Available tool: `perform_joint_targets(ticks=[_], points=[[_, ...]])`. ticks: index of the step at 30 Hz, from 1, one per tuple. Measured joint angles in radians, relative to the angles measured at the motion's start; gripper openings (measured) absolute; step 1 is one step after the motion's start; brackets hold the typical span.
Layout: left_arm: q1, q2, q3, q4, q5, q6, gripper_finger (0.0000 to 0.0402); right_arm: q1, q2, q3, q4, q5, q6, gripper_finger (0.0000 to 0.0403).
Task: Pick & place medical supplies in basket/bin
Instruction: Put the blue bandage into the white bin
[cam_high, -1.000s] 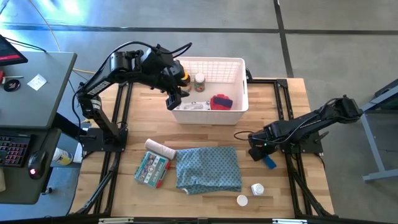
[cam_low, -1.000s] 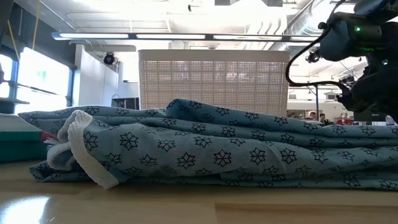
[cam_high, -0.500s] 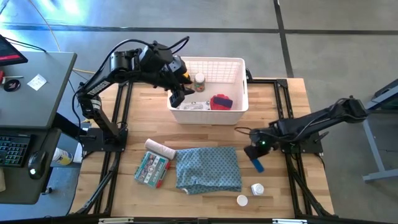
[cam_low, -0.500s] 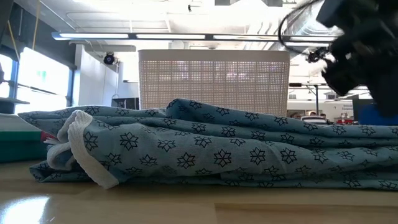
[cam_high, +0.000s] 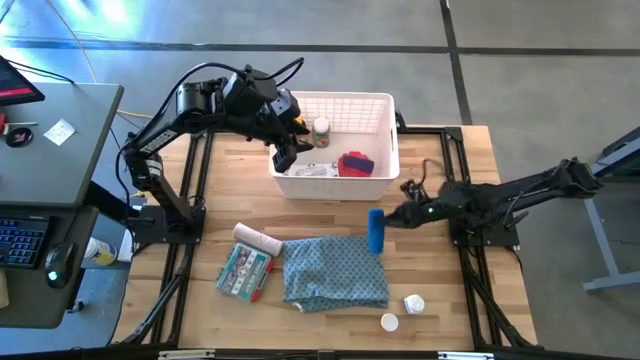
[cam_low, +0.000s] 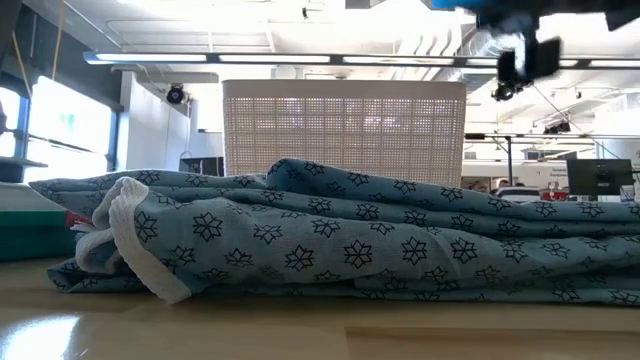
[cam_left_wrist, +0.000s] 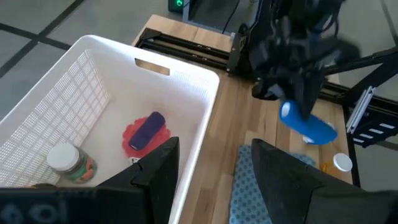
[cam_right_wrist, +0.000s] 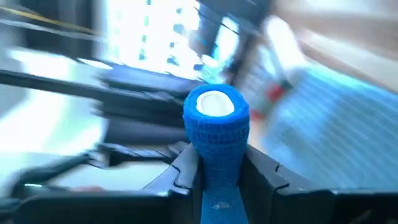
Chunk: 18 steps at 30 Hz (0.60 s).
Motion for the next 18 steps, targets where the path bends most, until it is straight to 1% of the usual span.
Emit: perform_joint_targets(ticks=[2,5,8,12,18], points=[[0.0,-0.007,-0.001,-0.005,0.0,0.01,0.0234,0.0,-0.003,0.002,0.099,0.047,-0.014,0.0074],[0.0,-0.02,0.0,-0.012,0.0,0.031,0.0234,-0.001,0.003,0.054,0.114,0.112,-0.076,0.0074],[0.0,-0.029,0.0,-0.015,0.0,0.051,0.0234,-0.023,0.025,0.139,0.085,0.15,-0.159,0.0074],[0.0,-0.043,0.0,-0.014,0.0,0.073,0.0234,-0.082,0.073,0.279,0.04,0.183,-0.286,0.0074],[0.0,-0.07,0.001,-0.014,-0.003,0.137,0.0234,-0.198,0.183,0.53,-0.139,0.231,-0.518,0.0074]])
